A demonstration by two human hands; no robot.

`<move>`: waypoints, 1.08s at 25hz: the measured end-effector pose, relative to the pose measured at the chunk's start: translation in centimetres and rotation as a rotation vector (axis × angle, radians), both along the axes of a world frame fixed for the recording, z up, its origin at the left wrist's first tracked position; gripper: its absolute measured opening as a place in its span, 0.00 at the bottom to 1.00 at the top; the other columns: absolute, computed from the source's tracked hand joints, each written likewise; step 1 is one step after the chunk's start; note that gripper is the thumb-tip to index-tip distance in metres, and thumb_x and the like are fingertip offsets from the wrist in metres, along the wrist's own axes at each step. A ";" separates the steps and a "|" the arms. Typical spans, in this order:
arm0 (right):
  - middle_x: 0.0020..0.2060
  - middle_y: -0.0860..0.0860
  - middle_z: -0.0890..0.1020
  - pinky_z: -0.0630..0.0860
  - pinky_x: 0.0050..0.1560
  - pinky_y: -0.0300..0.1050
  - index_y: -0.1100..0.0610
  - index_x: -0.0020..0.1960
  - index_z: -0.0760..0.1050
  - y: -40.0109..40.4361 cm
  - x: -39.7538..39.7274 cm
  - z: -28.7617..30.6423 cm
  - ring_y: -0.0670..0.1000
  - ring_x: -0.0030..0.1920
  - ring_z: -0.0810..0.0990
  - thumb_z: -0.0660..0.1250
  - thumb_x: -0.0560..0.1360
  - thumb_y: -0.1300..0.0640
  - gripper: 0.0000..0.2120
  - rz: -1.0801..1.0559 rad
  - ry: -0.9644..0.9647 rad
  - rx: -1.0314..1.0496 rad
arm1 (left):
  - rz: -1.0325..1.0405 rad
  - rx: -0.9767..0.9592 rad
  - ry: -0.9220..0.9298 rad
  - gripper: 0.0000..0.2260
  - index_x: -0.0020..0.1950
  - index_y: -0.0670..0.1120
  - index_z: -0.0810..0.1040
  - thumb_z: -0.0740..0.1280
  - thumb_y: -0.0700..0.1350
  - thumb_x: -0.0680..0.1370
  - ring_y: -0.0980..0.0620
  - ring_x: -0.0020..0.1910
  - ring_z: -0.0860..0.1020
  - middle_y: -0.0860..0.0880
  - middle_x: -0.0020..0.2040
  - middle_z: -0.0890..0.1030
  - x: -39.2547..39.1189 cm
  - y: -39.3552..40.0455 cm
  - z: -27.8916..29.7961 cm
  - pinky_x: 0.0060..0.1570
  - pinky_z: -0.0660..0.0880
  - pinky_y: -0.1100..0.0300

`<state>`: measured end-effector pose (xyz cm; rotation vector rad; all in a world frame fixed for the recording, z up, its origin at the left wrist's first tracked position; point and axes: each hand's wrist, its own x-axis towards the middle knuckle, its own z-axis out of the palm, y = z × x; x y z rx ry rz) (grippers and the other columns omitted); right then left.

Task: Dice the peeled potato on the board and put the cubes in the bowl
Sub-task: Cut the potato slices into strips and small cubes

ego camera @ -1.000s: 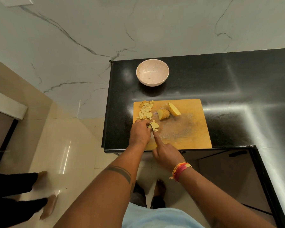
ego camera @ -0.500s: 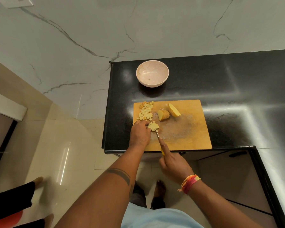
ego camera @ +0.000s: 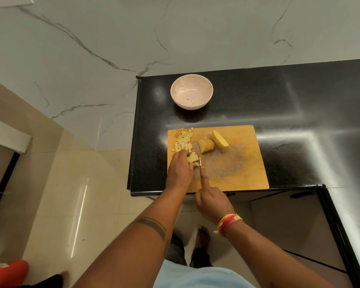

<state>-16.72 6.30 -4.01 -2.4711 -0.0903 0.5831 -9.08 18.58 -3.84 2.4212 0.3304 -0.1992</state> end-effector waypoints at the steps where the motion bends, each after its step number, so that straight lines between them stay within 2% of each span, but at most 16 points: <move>1: 0.31 0.50 0.78 0.75 0.31 0.51 0.48 0.82 0.34 0.4 0.6 0.1 0.52 0.29 0.76 0.55 0.81 0.53 0.38 0.002 -0.001 0.010 | 0.013 -0.003 -0.009 0.13 0.65 0.50 0.74 0.69 0.45 0.80 0.49 0.54 0.77 0.49 0.59 0.75 0.3 0.1 0.1 0.53 0.78 0.53; 3: 0.31 0.51 0.78 0.77 0.32 0.52 0.47 0.82 0.35 0.9 1.7 0.4 0.52 0.29 0.77 0.55 0.80 0.53 0.38 0.004 0.001 0.031 | 0.042 -0.009 -0.035 0.11 0.63 0.50 0.75 0.68 0.44 0.81 0.50 0.52 0.77 0.49 0.58 0.75 0.9 0.2 0.1 0.52 0.79 0.53; 6: 0.30 0.51 0.77 0.78 0.32 0.55 0.45 0.82 0.35 0.7 2.6 0.7 0.53 0.28 0.76 0.56 0.80 0.54 0.39 -0.001 -0.047 0.055 | 0.104 -0.041 -0.121 0.08 0.60 0.49 0.76 0.67 0.43 0.81 0.52 0.53 0.77 0.50 0.58 0.75 1.5 0.2 0.7 0.49 0.77 0.60; 8: 0.29 0.50 0.77 0.77 0.31 0.53 0.45 0.82 0.36 0.0 2.6 0.7 0.52 0.28 0.76 0.56 0.80 0.55 0.39 -0.015 -0.052 0.057 | 0.148 -0.081 -0.174 0.07 0.59 0.48 0.77 0.68 0.42 0.81 0.53 0.53 0.77 0.50 0.58 0.75 1.6 0.3 1.2 0.48 0.75 0.63; 14: 0.30 0.49 0.78 0.76 0.30 0.49 0.45 0.82 0.34 -0.9 0.8 -0.1 0.51 0.28 0.77 0.56 0.81 0.53 0.39 -0.054 -0.003 0.034 | 0.005 0.041 -0.031 0.15 0.63 0.51 0.73 0.72 0.48 0.79 0.53 0.52 0.76 0.51 0.59 0.73 0.5 1.1 -0.1 0.51 0.79 0.56; 18: 0.30 0.50 0.78 0.78 0.32 0.52 0.45 0.82 0.35 0.4 2.2 0.1 0.52 0.29 0.77 0.56 0.81 0.54 0.39 -0.018 -0.018 0.047 | 0.008 0.038 -0.066 0.10 0.61 0.50 0.73 0.68 0.44 0.81 0.52 0.49 0.77 0.50 0.56 0.76 1.5 0.7 0.4 0.49 0.80 0.54; 20: 0.31 0.50 0.78 0.78 0.32 0.53 0.45 0.82 0.36 0.9 2.9 0.5 0.52 0.29 0.77 0.56 0.81 0.54 0.38 -0.021 -0.024 0.068 | 0.039 0.011 -0.098 0.08 0.59 0.50 0.73 0.68 0.44 0.81 0.53 0.48 0.77 0.51 0.55 0.77 2.1 0.4 0.8 0.46 0.79 0.56; 24: 0.30 0.50 0.77 0.69 0.26 0.44 0.46 0.83 0.40 -0.2 3.1 1.4 0.50 0.27 0.74 0.56 0.81 0.55 0.36 -0.067 -0.082 0.093 | 0.052 -0.027 -0.152 0.05 0.56 0.51 0.75 0.68 0.47 0.82 0.55 0.47 0.76 0.53 0.53 0.76 2.7 0.1 1.2 0.44 0.77 0.61; 27: 0.29 0.49 0.76 0.65 0.25 0.43 0.47 0.83 0.43 -1.8 3.0 1.6 0.50 0.26 0.73 0.58 0.81 0.56 0.36 -0.123 -0.101 0.073 | -0.048 0.003 -0.160 0.08 0.61 0.51 0.77 0.66 0.49 0.82 0.53 0.52 0.77 0.52 0.56 0.76 3.3 -0.5 1.0 0.49 0.79 0.55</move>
